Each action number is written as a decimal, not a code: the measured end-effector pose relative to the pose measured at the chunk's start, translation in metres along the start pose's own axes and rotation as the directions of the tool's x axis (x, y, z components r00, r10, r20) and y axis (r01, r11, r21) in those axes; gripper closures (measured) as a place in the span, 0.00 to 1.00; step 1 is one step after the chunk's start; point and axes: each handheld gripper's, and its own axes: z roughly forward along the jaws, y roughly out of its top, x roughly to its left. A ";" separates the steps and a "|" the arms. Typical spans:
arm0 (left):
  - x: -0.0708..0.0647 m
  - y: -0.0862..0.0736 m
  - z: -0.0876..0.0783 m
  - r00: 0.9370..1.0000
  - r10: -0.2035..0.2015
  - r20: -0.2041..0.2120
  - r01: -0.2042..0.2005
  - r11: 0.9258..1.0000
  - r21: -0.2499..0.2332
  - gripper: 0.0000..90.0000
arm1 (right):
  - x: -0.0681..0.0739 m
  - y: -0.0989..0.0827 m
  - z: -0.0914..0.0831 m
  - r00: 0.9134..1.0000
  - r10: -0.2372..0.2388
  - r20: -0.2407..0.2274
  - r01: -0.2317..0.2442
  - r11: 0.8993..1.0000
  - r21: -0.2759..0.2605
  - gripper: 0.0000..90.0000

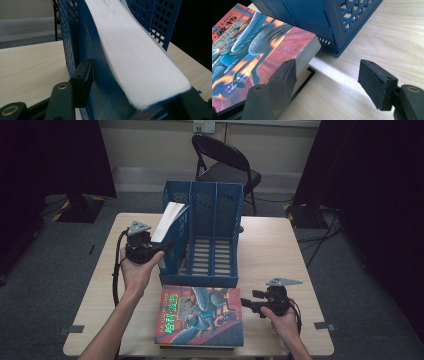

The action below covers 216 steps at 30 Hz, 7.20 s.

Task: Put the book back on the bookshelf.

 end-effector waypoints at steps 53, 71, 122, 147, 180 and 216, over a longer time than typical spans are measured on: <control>-0.010 0.092 0.032 0.983 0.050 -0.176 0.037 0.890 0.455 0.53 | -0.003 -0.002 0.003 1.000 0.022 -0.010 -0.022 0.999 0.031 0.34; -0.004 0.100 0.064 0.973 -0.026 -0.230 0.165 0.776 0.609 0.53 | -0.006 -0.001 -0.002 1.000 0.026 0.002 -0.026 1.000 0.014 0.34; 0.011 0.113 0.084 0.956 -0.105 -0.275 0.269 0.686 0.676 0.68 | -0.007 -0.002 0.000 1.000 0.018 -0.001 -0.018 1.000 0.020 0.34; 0.008 0.131 0.126 0.936 -0.049 -0.349 0.273 0.729 0.628 0.68 | -0.006 -0.006 0.001 1.000 0.016 -0.027 -0.016 0.999 0.030 0.33; 0.009 0.108 0.095 0.963 -0.089 -0.254 0.205 0.853 0.480 0.61 | -0.006 -0.007 0.001 1.000 0.016 -0.018 -0.015 0.999 0.039 0.33; 0.018 0.039 0.039 0.994 -0.086 -0.072 0.099 0.973 0.208 0.54 | -0.005 -0.006 0.004 1.000 0.006 -0.007 -0.005 0.998 0.055 0.33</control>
